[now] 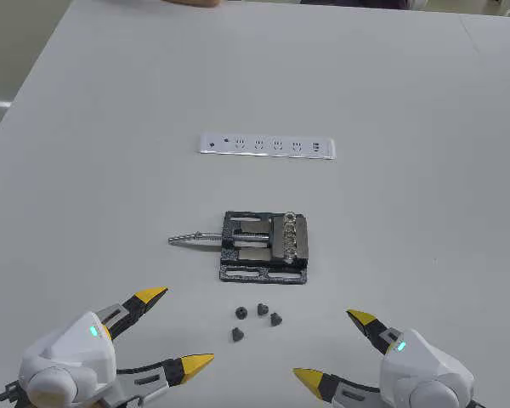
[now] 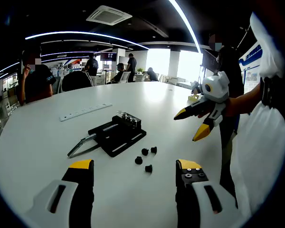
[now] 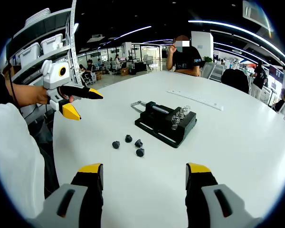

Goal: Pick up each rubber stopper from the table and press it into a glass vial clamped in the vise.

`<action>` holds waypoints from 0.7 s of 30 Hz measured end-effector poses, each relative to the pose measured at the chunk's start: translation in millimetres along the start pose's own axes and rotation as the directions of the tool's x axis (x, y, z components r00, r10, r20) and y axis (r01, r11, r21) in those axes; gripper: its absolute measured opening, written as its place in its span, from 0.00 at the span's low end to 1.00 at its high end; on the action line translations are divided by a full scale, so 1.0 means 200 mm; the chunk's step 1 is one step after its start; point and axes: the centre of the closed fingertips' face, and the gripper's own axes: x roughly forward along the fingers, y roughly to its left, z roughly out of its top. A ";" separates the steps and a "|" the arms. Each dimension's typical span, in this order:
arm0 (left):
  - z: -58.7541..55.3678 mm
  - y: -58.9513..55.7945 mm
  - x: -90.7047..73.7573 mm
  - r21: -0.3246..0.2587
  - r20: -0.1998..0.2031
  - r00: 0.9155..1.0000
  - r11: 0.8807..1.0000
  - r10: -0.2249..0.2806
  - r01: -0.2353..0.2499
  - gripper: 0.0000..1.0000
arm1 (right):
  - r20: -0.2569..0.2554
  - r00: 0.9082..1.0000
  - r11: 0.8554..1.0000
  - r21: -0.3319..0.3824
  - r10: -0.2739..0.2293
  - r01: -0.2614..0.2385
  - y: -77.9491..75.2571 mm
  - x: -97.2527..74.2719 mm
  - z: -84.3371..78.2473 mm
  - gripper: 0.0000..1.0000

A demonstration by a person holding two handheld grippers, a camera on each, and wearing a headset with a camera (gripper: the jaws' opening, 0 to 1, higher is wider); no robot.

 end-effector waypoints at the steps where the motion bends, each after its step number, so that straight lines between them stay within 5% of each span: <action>1: 0.00 0.00 0.00 0.000 0.000 1.000 1.000 0.000 0.000 0.69 | 0.000 1.000 1.000 0.001 0.000 0.000 0.00 0.00 0.00 0.72; 21: -0.02 -0.01 -0.01 -0.002 -0.006 1.000 1.000 -0.003 0.003 0.69 | -0.008 1.000 1.000 0.003 0.009 -0.009 0.01 0.03 -0.01 0.71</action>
